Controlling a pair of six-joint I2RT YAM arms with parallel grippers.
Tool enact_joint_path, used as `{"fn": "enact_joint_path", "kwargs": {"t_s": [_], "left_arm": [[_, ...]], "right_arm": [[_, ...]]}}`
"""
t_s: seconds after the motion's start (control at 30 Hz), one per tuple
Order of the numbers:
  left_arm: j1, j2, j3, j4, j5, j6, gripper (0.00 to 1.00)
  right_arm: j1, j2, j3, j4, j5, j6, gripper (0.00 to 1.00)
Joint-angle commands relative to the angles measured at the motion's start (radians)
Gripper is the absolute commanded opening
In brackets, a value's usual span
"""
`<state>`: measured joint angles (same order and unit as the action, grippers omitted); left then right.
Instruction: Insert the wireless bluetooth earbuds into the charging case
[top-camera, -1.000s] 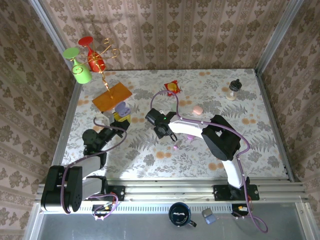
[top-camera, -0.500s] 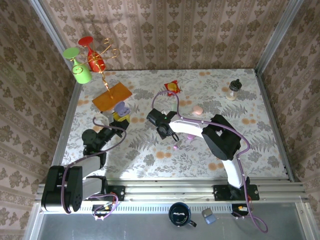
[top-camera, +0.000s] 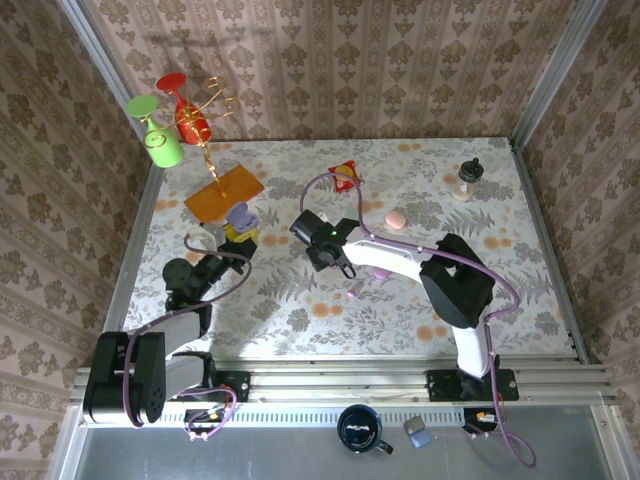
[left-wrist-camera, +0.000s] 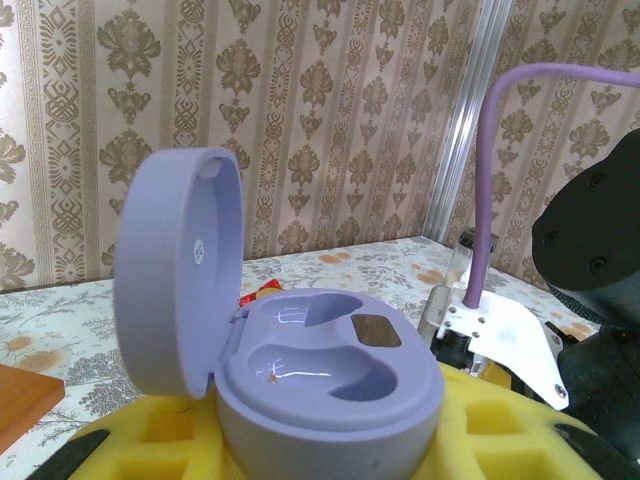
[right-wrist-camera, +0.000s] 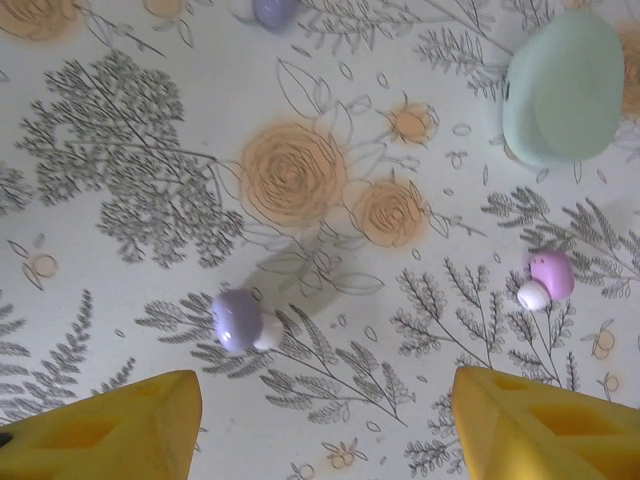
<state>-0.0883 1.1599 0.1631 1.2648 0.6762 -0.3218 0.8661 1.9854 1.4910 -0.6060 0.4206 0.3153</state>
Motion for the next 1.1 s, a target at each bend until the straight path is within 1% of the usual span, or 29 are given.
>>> {"fn": "enact_joint_path", "kwargs": {"t_s": [0.0,0.13,0.3,0.37,0.43,0.6,0.9,1.07], "left_arm": [[0.018,-0.017,-0.005,0.027,0.005,0.004,0.23],[0.027,-0.018,-0.005,0.028,0.011,-0.003,0.24],[0.029,-0.019,-0.007,0.027,0.007,-0.002,0.24],[0.029,-0.019,-0.005,0.027,0.009,-0.003,0.24],[0.029,-0.019,-0.005,0.027,0.011,-0.004,0.24],[0.029,-0.015,-0.005,0.027,0.016,-0.008,0.24],[0.030,-0.012,-0.004,0.027,0.021,-0.010,0.23],[0.029,-0.012,-0.003,0.028,0.023,-0.013,0.24]], "right_arm": [[0.035,0.070,0.072,-0.042,0.089,-0.029,0.68],[0.046,0.144,0.144,-0.097,0.127,-0.084,0.61],[0.072,0.218,0.218,-0.144,0.199,-0.151,0.59],[0.074,0.237,0.234,-0.155,0.216,-0.154,0.56],[0.072,0.245,0.238,-0.159,0.226,-0.160,0.51],[0.070,0.260,0.237,-0.159,0.223,-0.168,0.41],[0.063,0.298,0.261,-0.179,0.198,-0.169,0.36],[0.061,0.306,0.261,-0.186,0.196,-0.162,0.29]]}}
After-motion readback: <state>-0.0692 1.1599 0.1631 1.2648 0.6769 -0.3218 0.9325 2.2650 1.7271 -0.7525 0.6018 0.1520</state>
